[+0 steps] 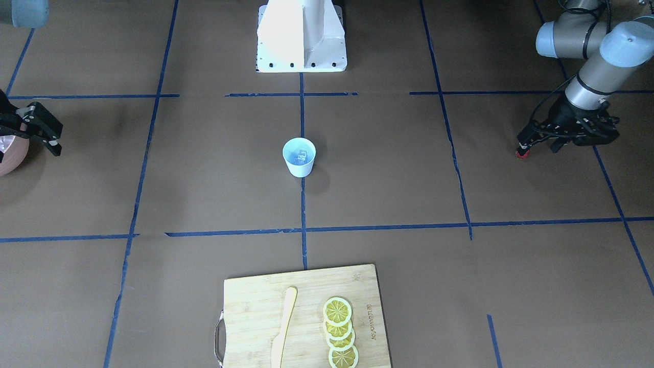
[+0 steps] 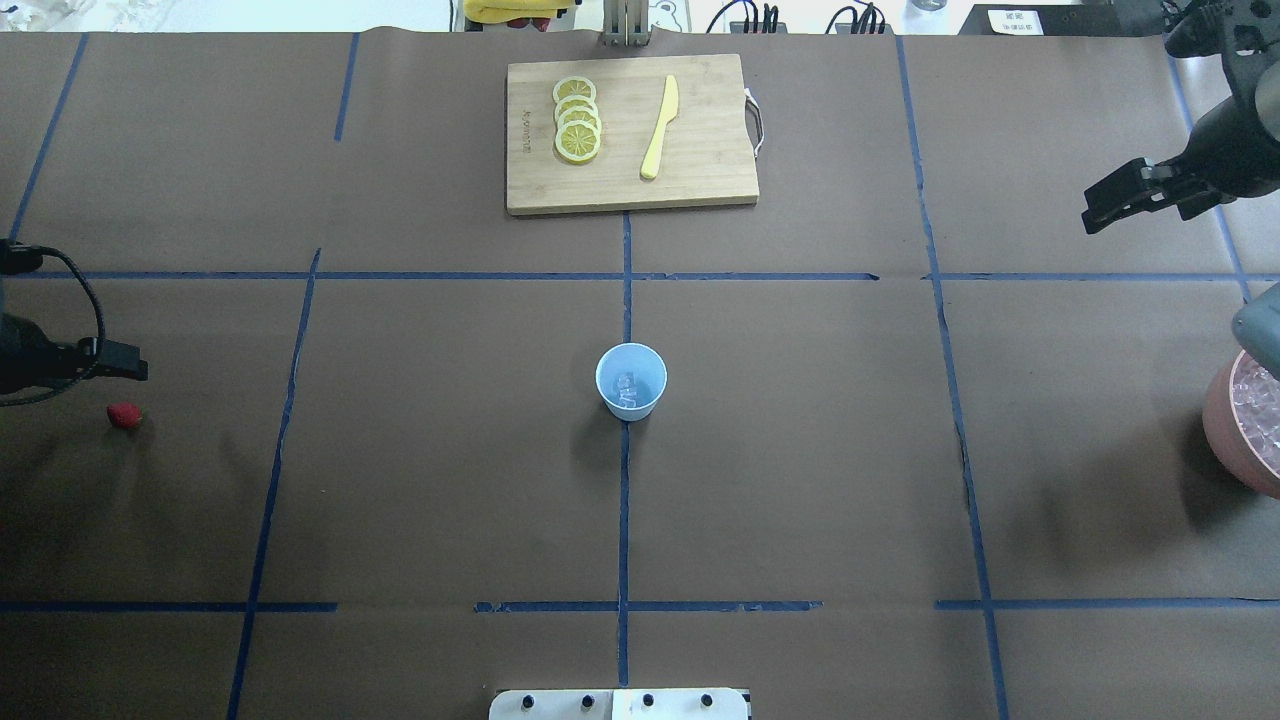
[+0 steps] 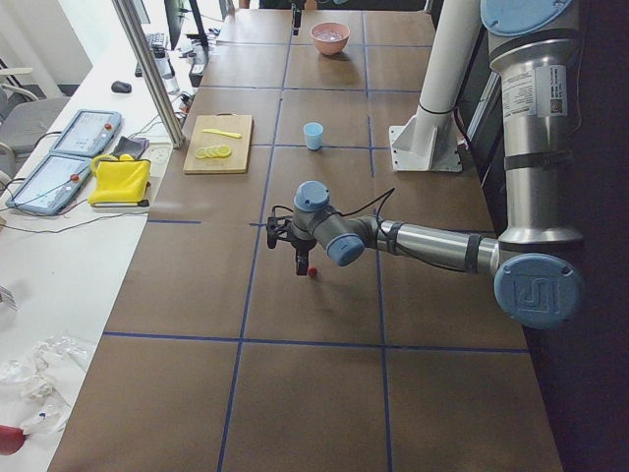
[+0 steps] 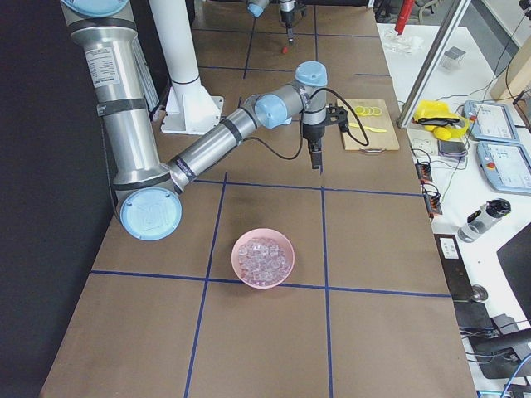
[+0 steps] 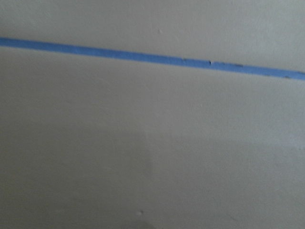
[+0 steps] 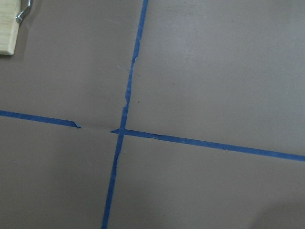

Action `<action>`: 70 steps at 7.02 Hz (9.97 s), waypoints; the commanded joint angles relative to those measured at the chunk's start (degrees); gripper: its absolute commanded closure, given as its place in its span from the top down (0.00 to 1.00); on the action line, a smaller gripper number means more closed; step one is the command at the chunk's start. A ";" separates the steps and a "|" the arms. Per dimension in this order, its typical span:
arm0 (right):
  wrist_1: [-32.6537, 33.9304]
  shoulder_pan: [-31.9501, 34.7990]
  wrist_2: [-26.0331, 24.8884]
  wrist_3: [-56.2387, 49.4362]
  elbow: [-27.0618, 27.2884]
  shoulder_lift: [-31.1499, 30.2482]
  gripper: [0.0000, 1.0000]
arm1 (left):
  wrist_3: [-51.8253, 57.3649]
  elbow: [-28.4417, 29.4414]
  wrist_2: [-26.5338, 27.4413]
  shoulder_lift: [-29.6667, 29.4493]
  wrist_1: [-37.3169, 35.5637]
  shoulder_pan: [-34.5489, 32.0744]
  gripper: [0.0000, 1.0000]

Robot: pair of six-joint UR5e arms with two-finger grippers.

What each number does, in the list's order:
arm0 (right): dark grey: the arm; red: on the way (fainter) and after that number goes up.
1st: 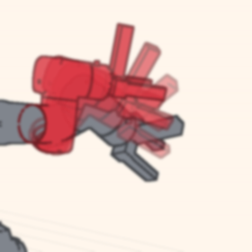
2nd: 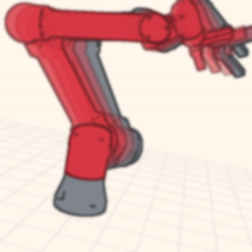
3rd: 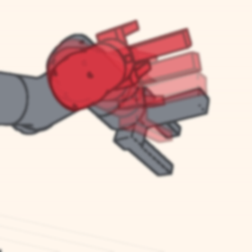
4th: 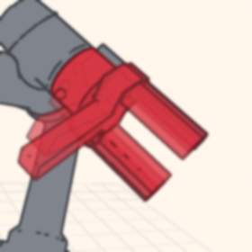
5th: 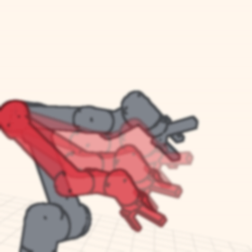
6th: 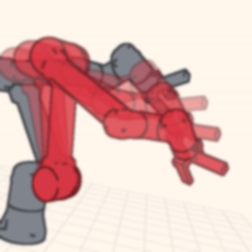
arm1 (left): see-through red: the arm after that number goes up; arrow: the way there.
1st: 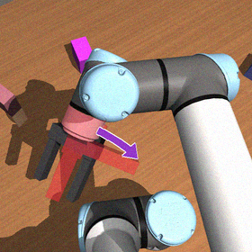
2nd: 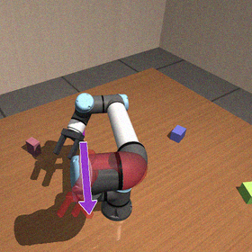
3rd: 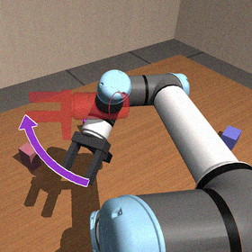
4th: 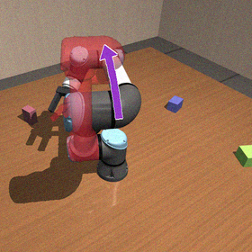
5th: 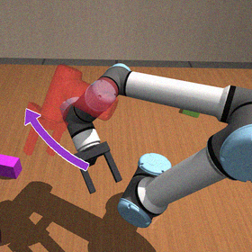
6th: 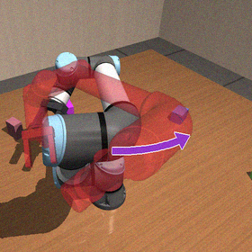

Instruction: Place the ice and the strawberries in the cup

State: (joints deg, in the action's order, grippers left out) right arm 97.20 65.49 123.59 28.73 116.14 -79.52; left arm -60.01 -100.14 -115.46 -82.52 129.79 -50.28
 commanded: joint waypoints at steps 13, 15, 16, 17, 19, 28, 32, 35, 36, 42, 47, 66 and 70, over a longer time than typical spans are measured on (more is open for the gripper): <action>0.01 1.57 0.60 -1.84 -0.38 -1.25 0.99 | -1.25 2.41 2.08 0.43 0.12 4.49 0.56; -0.08 1.57 1.99 -1.66 -0.21 -1.43 0.99 | -1.34 2.06 2.08 0.43 0.03 4.49 0.40; -0.08 1.57 2.36 -1.58 -0.12 -1.34 0.99 | -2.13 1.88 2.16 0.35 0.12 4.49 0.23; -0.08 1.57 2.45 -1.58 -0.12 -1.43 0.99 | -3.53 1.36 1.99 0.26 0.12 4.15 0.09; -0.08 1.66 2.54 -1.75 -0.03 -1.60 0.99 | -3.63 -4.23 1.64 -0.09 -6.15 3.36 0.04; -0.08 20.73 11.59 -25.38 -4.95 -14.60 0.99 | -19.45 -2.38 6.19 -52.35 -53.76 16.96 0.03; -0.08 20.91 11.68 -25.31 -4.95 -15.75 0.99 | -20.23 8.52 8.04 -58.70 -46.24 20.39 0.03; -0.08 21.08 11.76 -25.31 -4.95 -15.75 0.99 | -20.41 12.08 8.23 -60.47 -44.00 20.93 0.06; -0.08 21.17 11.76 -25.31 -4.95 -15.75 0.99 | -20.41 12.08 8.23 -60.47 -43.92 21.02 0.14; -0.16 21.44 11.07 -25.39 -5.22 -13.75 0.99 | -12.39 5.25 7.97 -58.46 -54.48 18.23 1.00; -2.95 24.15 12.98 -25.39 -14.97 -15.13 0.99 | 17.23 -9.80 -3.61 -37.58 -59.82 0.40 1.00; -17.92 26.36 15.10 -23.11 -18.84 -17.77 0.99 | 70.38 8.73 -17.70 -6.60 -43.22 -43.06 1.00; -17.92 26.36 15.02 -23.20 -18.93 -17.77 0.99 | 70.38 8.56 -18.05 -5.81 -43.21 -43.06 1.00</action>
State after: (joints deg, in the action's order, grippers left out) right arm 79.28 91.85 138.61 5.55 97.22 -97.30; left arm 10.33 -91.59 -133.47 -88.38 86.49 -93.38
